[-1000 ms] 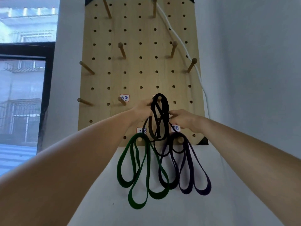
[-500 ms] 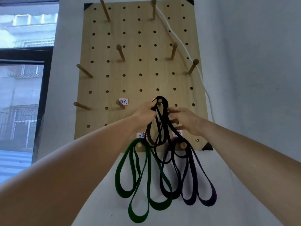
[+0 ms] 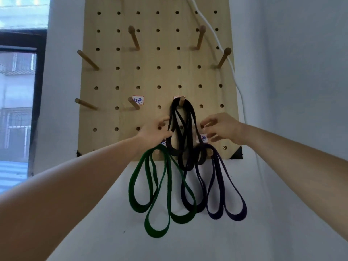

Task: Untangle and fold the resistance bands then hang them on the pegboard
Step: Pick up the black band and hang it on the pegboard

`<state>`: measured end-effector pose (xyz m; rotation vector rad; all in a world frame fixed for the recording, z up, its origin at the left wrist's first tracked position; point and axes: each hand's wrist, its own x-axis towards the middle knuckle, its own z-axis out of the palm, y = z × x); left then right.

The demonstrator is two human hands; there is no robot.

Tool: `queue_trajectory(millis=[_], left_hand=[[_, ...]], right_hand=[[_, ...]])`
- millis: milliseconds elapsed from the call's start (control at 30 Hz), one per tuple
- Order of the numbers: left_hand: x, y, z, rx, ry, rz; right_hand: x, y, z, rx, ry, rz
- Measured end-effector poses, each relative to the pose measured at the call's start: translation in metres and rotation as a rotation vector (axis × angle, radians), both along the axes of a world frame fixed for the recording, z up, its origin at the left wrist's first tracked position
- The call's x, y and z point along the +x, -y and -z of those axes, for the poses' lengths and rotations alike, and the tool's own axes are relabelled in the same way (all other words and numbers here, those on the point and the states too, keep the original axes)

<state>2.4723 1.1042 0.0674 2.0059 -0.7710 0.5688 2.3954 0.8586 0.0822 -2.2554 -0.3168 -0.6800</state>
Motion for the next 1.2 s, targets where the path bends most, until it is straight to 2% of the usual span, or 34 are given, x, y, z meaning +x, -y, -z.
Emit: queue_trajectory(millis=[133,200,367,500,567,633,733,900,1200], left_hand=[[-0.009,-0.012,0.020,-0.068,0.071,-0.085],[-0.014,-0.011,0.023,-0.042,0.098,-0.127],[-0.013,0.009,0.016,0.047,0.100,-0.136],[-0.009,0.023,0.010,0.263,-0.001,-0.107],[-0.002,0.021,0.006,0.263,-0.087,-0.078],[0.004,0.013,0.005,0.242,-0.159,-0.041],[0.006,-0.002,0.011,0.231,-0.183,0.023],[-0.008,-0.018,0.026,0.231,-0.111,0.089],[-0.036,-0.052,0.037,0.211,0.052,0.065]], right_hand=[[-0.009,0.001,0.015,-0.191,-0.022,0.000],[-0.007,-0.005,0.017,-0.225,-0.018,-0.010],[0.002,-0.032,0.017,-0.304,-0.153,-0.019],[0.027,-0.042,0.021,-0.346,-0.262,0.095],[0.035,-0.039,0.021,-0.336,-0.287,0.160],[0.034,-0.038,0.021,-0.303,-0.321,0.076],[0.028,-0.033,0.020,-0.223,-0.291,-0.008],[0.016,-0.023,0.018,-0.204,-0.210,-0.040],[-0.032,-0.022,0.022,-0.311,-0.124,-0.072]])
